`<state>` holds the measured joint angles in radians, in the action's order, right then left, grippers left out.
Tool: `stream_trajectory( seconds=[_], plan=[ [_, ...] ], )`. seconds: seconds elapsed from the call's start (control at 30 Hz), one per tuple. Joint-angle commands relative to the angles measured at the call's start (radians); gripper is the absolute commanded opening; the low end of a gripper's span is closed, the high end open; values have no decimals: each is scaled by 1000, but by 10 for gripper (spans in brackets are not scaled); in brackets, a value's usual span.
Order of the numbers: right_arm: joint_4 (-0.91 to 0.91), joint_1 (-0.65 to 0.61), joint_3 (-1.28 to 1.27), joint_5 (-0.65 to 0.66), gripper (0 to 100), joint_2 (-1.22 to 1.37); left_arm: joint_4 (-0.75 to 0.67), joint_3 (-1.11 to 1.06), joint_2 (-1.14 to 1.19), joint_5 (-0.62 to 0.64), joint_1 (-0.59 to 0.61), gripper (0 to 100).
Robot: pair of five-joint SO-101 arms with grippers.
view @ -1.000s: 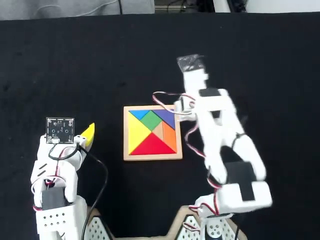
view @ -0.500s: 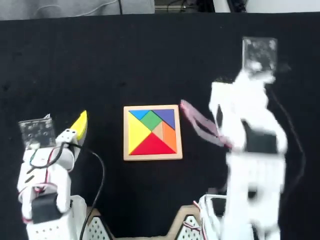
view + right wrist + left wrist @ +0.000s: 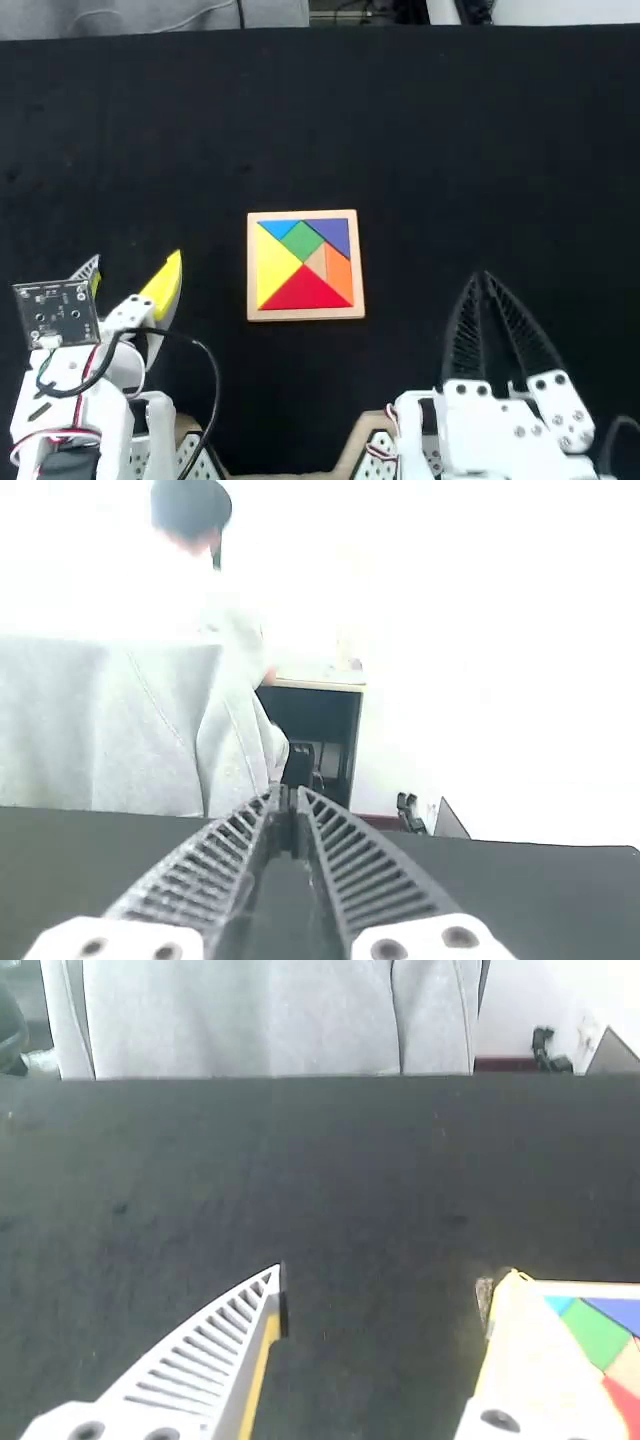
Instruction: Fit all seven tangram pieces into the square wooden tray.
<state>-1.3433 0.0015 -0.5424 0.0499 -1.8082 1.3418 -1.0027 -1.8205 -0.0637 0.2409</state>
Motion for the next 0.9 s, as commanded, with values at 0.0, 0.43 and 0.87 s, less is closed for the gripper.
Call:
stream_trajectory(
  seconds=[0.0, 0.43, 0.87],
  plan=[
    [-32, -9, -15, 11, 11, -76, 18, 56, -8, -2, 12, 324],
    [423, -9, -555, 12, 12, -87, -868, -714, 12, -20, 101, 324],
    [914, -18, -1144, 5, 12, -59, -726, -700, 75, -35, -16, 256]
  ],
)
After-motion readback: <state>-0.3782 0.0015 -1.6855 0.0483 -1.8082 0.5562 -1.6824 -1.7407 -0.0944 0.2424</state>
